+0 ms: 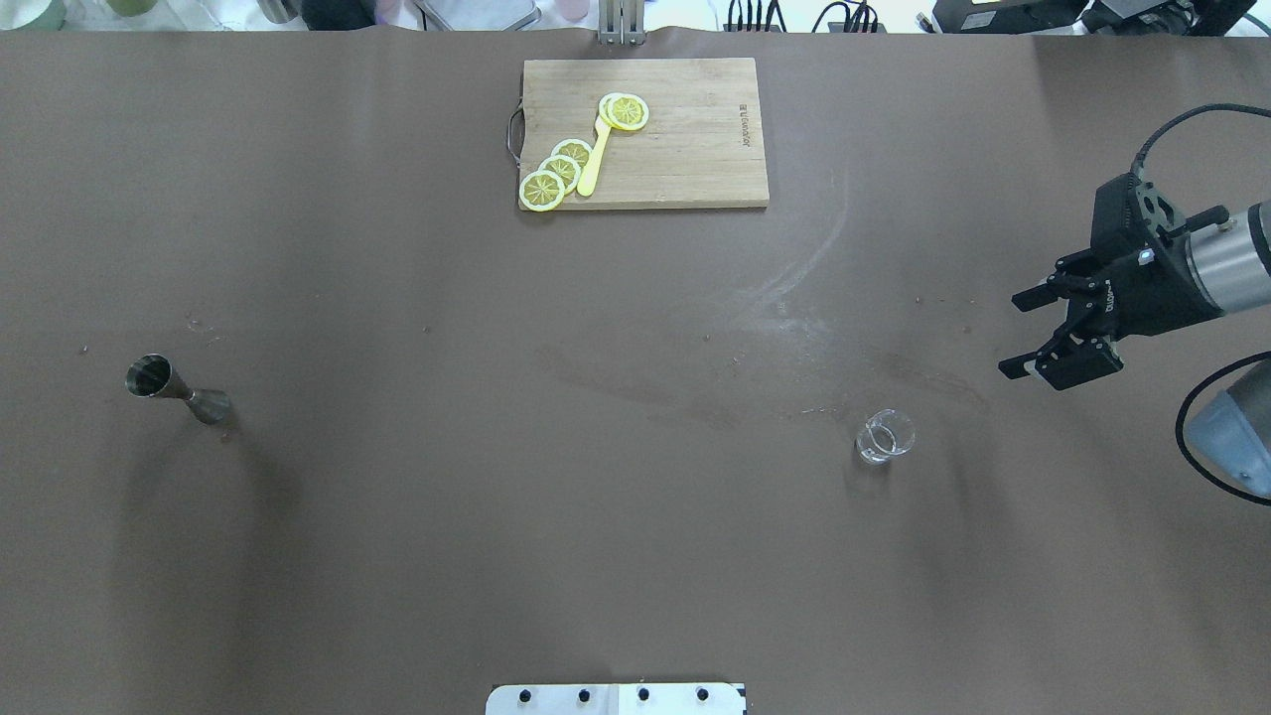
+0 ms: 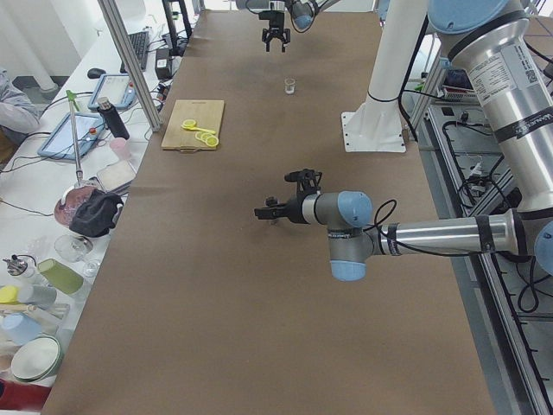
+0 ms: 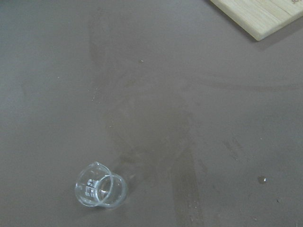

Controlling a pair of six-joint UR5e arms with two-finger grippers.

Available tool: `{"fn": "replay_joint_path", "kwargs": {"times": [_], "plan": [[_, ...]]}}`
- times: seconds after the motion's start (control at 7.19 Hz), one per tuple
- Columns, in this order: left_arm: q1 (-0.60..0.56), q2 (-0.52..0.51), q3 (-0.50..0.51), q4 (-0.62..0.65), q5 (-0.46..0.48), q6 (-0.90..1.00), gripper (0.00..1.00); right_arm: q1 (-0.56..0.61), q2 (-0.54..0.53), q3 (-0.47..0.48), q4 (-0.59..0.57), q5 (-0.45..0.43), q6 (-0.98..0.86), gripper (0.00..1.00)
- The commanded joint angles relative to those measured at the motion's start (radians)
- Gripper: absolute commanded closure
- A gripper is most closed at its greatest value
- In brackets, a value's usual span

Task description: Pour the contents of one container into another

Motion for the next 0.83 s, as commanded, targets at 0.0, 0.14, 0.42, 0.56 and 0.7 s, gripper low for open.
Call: {"fn": "replay_joint_path", "kwargs": {"times": [0.0, 0.14, 0.42, 0.56, 0.7], "plan": [[0.113, 0.005, 0.067, -0.167, 0.148, -0.179, 0.02, -0.032, -0.003, -0.032, 0.135, 0.0, -0.007, 0.0], [0.147, 0.005, 0.084, -0.187, 0.201, -0.208, 0.02, -0.03, -0.026, -0.043, 0.178, -0.003, -0.05, 0.0], [0.245, 0.003, 0.115, -0.267, 0.323, -0.213, 0.02, -0.047, -0.06, -0.069, 0.241, -0.02, -0.215, 0.0], [0.311, -0.001, 0.125, -0.305, 0.411, -0.214, 0.02, -0.053, -0.06, -0.081, 0.254, -0.026, -0.234, 0.0], [0.383, -0.004, 0.13, -0.33, 0.513, -0.214, 0.02, -0.053, -0.06, -0.084, 0.254, -0.061, -0.233, 0.0]]}}
